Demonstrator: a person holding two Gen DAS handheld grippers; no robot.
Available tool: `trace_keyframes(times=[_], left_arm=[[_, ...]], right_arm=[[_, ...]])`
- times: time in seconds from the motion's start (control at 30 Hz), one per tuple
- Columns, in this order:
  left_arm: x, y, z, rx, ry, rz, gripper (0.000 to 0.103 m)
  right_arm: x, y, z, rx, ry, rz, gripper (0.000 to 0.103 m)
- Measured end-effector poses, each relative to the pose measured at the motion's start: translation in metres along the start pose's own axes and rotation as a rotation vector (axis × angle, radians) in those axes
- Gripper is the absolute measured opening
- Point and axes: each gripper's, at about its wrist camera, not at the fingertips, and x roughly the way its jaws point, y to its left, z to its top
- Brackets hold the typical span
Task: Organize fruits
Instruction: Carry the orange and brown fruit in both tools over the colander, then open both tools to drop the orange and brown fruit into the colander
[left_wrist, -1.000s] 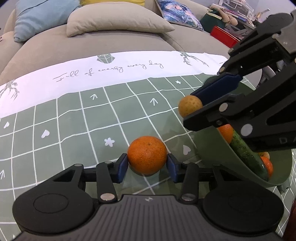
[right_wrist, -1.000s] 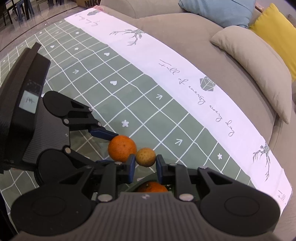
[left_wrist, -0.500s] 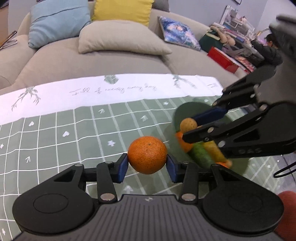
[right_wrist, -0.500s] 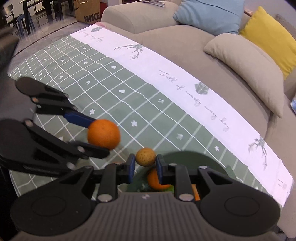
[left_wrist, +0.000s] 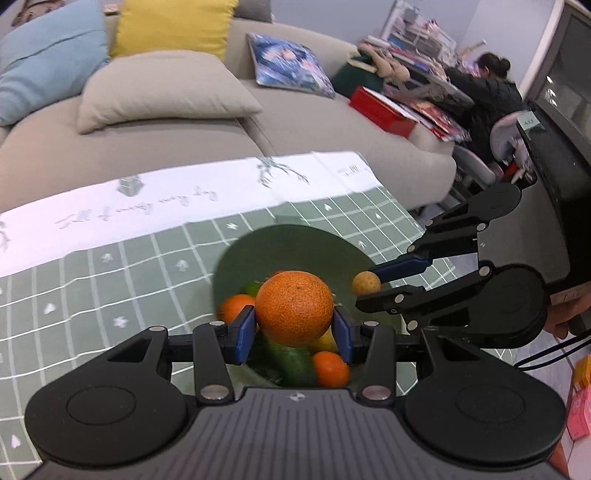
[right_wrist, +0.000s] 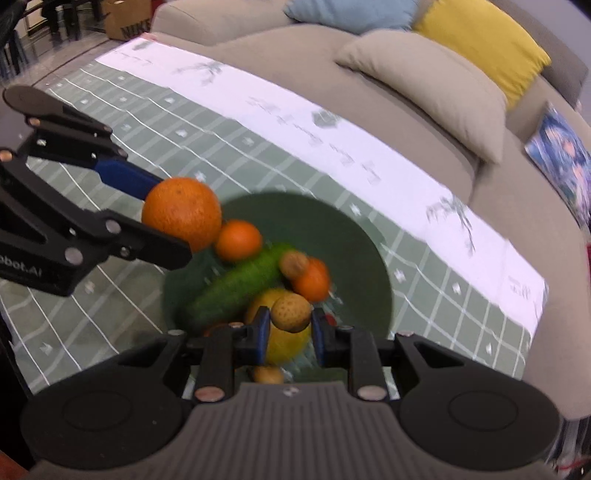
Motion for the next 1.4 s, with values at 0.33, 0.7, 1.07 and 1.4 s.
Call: trace_keyframes(times=[0.33,0.7,1.07,1.4], left_arm=[[0.054,-0.002,0.009,-0.022,0.104,0.011,0.05],[0.077,0.003,0.011,-0.011,0.155,0.004,0.05],[0.084,0.006,0.007,-0.011,0.167,-0.006,0.056],[0.05,-0.002,0.007,0.047,0.107,-0.009,0.065]], right_arm=[[0.044,-0.028,-0.007,0.019,0.034,-0.004,0.019],[0.078,-0.04,0.004,0.027,0.038,0.021,0.02],[0.087,-0.04,0.003,0.024,0.042,0.023,0.021],[0.054,-0.031,0.006,0.034,0.021,-0.03,0.034]])
